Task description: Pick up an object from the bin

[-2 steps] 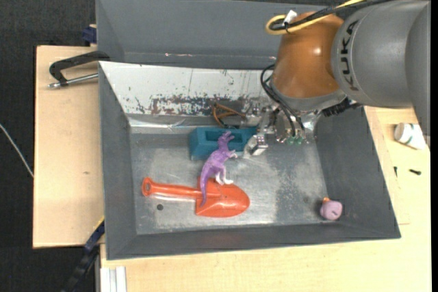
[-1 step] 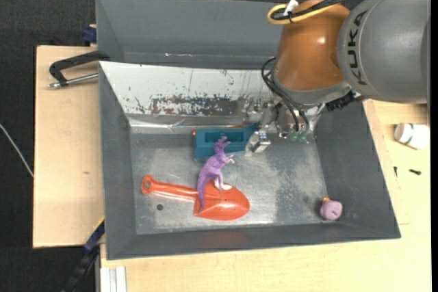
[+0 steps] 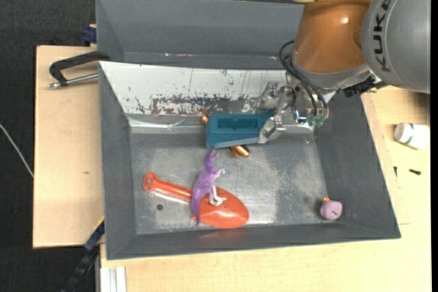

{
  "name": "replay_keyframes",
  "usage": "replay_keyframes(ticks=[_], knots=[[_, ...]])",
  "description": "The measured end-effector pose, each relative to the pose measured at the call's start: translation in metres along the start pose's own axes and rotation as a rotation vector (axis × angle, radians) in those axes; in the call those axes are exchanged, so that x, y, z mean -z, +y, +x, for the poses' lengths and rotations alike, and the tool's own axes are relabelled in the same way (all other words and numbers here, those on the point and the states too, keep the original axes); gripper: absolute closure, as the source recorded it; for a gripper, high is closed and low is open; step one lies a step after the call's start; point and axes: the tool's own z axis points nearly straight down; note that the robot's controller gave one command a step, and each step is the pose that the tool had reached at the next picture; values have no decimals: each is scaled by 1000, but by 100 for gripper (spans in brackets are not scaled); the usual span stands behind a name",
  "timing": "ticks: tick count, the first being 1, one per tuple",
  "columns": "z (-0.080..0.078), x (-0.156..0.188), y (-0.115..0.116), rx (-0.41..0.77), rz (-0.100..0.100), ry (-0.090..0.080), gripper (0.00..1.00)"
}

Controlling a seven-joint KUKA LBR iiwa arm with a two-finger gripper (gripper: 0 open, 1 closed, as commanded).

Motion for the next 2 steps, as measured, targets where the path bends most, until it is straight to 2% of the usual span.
replay_keyframes(ticks=[1, 2], knots=[[0, -1, 18, -16, 2, 3, 100], [10, 38, 13, -41, 0, 9, 100]])
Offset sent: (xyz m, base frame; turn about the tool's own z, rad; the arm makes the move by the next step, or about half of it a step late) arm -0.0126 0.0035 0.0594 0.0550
